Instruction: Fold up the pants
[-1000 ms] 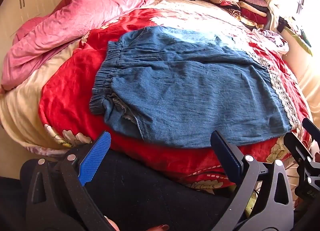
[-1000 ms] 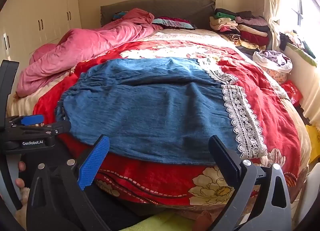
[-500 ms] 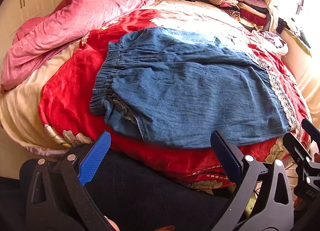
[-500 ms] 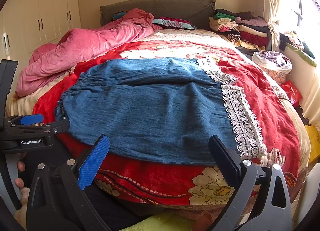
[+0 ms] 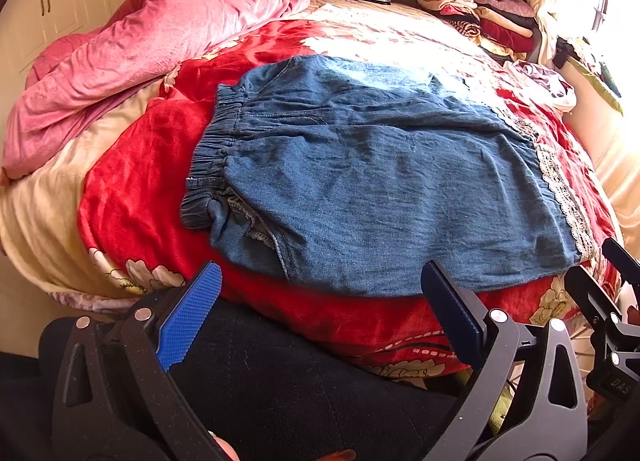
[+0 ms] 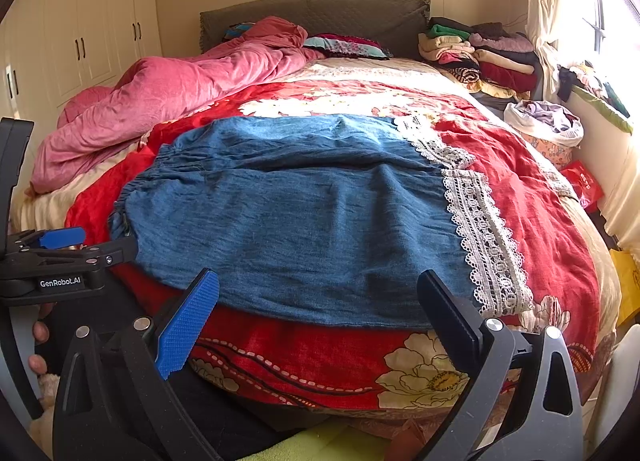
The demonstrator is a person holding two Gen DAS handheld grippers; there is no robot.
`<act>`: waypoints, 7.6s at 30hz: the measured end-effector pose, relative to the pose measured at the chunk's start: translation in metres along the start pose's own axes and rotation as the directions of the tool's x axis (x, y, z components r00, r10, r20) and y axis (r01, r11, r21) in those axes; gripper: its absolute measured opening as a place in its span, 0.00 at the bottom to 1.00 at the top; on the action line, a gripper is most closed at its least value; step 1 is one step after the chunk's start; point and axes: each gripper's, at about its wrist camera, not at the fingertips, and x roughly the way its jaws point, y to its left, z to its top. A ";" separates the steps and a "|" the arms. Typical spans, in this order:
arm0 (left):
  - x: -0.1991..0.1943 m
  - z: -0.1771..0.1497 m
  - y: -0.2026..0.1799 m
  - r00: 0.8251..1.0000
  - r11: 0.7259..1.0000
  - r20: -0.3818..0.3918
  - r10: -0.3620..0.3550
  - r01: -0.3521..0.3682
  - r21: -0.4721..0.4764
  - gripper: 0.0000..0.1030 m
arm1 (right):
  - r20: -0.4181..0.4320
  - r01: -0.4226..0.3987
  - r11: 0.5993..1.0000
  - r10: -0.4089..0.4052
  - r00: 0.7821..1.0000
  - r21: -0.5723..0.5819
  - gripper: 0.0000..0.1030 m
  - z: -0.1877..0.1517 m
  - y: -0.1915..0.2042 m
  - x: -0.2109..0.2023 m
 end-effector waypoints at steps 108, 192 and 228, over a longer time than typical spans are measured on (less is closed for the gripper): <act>0.172 0.172 0.164 0.980 0.968 -0.015 -0.200 0.195 -0.156 0.32 | -0.268 -0.244 0.853 0.128 0.955 -0.462 0.96 0.225 0.106 0.315; 0.062 0.021 0.080 0.992 0.977 -0.066 -0.108 0.118 0.175 0.48 | -0.300 -0.547 0.788 0.469 0.831 -0.283 0.29 0.023 0.093 0.089; 0.001 0.028 0.068 0.980 0.974 0.054 -0.193 0.185 0.131 0.57 | -0.136 -0.357 0.928 0.342 0.930 -0.107 0.54 0.057 0.023 0.085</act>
